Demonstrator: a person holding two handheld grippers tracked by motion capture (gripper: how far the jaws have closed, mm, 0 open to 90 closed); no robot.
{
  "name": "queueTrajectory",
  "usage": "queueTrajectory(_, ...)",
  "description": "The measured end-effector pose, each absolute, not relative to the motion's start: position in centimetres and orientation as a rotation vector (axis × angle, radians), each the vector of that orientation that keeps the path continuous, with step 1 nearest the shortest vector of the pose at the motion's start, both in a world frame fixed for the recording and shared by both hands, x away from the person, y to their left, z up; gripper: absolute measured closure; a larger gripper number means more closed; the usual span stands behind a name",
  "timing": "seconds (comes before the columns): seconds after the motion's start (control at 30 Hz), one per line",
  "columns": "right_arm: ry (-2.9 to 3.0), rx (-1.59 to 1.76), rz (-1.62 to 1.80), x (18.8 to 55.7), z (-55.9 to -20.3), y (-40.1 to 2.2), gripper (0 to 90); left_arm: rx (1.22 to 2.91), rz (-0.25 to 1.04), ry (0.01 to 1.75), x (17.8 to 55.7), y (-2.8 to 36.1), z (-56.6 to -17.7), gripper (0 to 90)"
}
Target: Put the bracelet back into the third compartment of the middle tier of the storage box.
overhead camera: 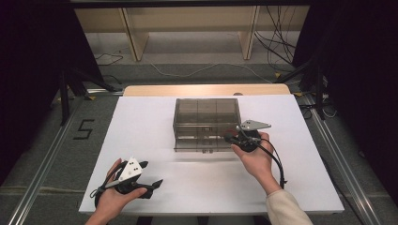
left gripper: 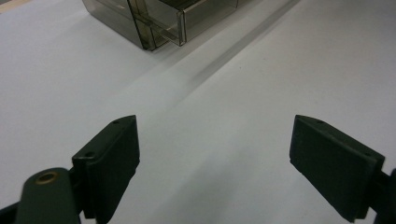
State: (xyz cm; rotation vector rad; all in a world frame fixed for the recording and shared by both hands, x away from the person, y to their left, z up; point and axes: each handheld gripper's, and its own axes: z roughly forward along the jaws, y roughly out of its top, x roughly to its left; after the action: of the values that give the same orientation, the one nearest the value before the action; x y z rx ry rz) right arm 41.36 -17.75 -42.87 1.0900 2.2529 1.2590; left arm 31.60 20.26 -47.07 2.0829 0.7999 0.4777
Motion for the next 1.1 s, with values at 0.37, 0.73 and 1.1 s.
queueTrajectory(0.37,2.265,1.087,1.249,41.53,-43.09,-17.44,90.0,2.083,0.477,0.799,31.59,20.25,-47.06,15.8)
queueTrajectory(0.73,2.275,1.087,1.249,41.71,-43.27,-17.21,90.0,2.082,0.476,0.798,31.57,20.23,-47.05,15.8)
queueTrajectory(1.1,2.297,1.091,1.233,41.86,-43.63,-17.02,90.0,2.085,0.477,0.795,31.55,20.21,-47.04,15.8)
